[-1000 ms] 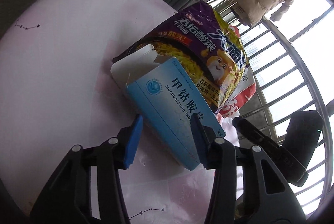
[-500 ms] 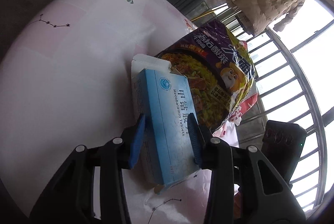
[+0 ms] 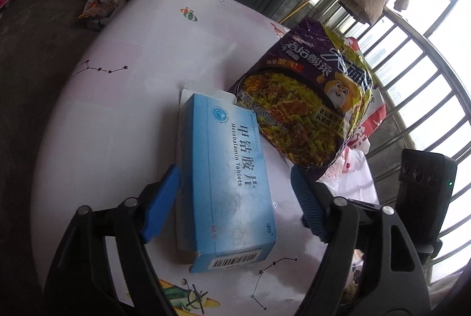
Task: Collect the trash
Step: 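Grasp the purple noodle bag with the right gripper while the left holds the box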
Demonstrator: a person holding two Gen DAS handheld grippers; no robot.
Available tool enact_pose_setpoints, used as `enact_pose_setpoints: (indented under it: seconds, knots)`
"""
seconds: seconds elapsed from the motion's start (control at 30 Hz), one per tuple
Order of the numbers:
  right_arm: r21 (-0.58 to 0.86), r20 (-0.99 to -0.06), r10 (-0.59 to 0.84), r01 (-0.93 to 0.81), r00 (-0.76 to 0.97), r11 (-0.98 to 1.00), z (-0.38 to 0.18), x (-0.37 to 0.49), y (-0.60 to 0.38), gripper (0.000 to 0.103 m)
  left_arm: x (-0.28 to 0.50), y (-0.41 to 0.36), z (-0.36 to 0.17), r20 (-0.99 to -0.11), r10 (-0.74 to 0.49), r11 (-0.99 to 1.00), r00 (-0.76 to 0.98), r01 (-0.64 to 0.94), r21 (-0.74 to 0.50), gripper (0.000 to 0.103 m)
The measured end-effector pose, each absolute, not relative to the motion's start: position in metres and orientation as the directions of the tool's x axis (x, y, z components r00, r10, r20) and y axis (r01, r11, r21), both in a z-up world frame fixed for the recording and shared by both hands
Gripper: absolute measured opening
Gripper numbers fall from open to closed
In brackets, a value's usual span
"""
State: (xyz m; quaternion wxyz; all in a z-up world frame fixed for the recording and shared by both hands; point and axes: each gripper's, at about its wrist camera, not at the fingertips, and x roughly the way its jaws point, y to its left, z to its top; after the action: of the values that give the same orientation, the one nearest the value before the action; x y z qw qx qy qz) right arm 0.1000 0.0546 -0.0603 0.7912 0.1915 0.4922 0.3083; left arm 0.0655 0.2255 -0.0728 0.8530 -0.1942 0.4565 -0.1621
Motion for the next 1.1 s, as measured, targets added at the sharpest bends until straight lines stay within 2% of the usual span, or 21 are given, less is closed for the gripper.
enact_pose_setpoints:
  seconds: [0.2,0.27,0.33,0.7,1.0,1.1]
  knots:
    - [0.582,-0.693,0.567,-0.119,0.445,0.805,-0.057,0.093,-0.002,0.027,0.08,0.197,-0.086,-0.775,-0.395,0.915,0.493,0.135,-0.38,0.083]
    - [0.578,-0.688,0.539,-0.083,0.487,0.812,-0.052,0.095,-0.014,0.036,0.081,0.193,-0.091,-0.797,-0.357,0.932,0.486,0.136,-0.335,0.083]
    - [0.573,-0.681,0.519,-0.065,0.517,0.817,-0.048,0.098,-0.014,0.039,0.081,0.189,-0.09,-0.81,-0.314,0.949,0.494,0.139,-0.283,0.083]
    - [0.641,-0.671,0.537,0.036,0.511,0.766,-0.058,0.141,-0.029,0.04,0.083,0.185,-0.083,-0.849,-0.237,0.971,0.473,0.137,-0.194,0.083]
    - [0.664,-0.684,0.591,0.028,0.429,0.748,-0.067,0.165,0.0,0.038,0.08,0.173,-0.091,-0.868,-0.182,0.98,0.461,0.156,-0.122,0.083]
    - [0.651,-0.699,0.588,0.023,0.406,0.759,-0.066,0.167,0.003,0.034,0.074,0.16,-0.096,-0.865,-0.113,0.983,0.488,0.182,-0.025,0.084]
